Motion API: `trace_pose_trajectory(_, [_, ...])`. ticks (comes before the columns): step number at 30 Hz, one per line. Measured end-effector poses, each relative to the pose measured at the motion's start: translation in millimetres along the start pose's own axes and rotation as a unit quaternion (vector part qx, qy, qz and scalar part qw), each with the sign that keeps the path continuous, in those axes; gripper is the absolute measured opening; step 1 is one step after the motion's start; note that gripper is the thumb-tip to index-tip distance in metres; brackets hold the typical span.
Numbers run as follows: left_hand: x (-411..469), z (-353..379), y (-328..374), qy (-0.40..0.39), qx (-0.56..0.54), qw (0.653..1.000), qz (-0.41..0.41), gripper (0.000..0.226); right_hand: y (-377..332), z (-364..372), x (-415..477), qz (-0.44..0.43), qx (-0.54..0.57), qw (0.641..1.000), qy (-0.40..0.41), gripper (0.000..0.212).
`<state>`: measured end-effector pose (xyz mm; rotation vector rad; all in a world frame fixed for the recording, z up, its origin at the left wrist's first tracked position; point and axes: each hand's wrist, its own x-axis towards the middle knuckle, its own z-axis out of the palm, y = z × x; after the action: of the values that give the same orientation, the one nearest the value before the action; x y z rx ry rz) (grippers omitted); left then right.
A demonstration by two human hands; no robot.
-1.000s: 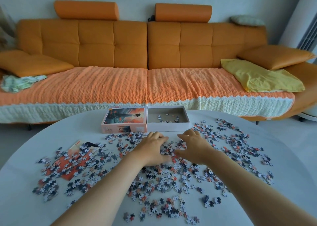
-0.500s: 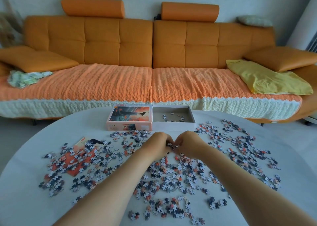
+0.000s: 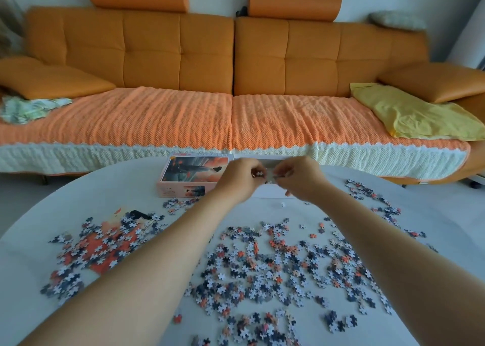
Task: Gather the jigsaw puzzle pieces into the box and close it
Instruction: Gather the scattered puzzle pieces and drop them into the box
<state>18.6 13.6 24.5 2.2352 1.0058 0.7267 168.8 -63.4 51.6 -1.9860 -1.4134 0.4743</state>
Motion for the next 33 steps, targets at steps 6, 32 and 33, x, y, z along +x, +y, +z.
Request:
trace_pose_trajectory(6, [29, 5, -10, -0.063, 0.162, 0.985, -0.004, 0.02, 7, 5, 29, -0.024, -0.116, 0.993, -0.025, 0.033])
trace_pose_trajectory(32, [-24, 95, 22, -0.113, 0.23, 0.948, 0.191, 0.033, 117, -17, -13, 0.061, -0.251, 0.958, -0.123, 0.064])
trace_pose_trajectory(33, [-25, 96, 21, -0.117, 0.235, 0.949, 0.173, 0.033, 118, -16, -13, 0.051, -0.248, 0.957, -0.14, 0.062])
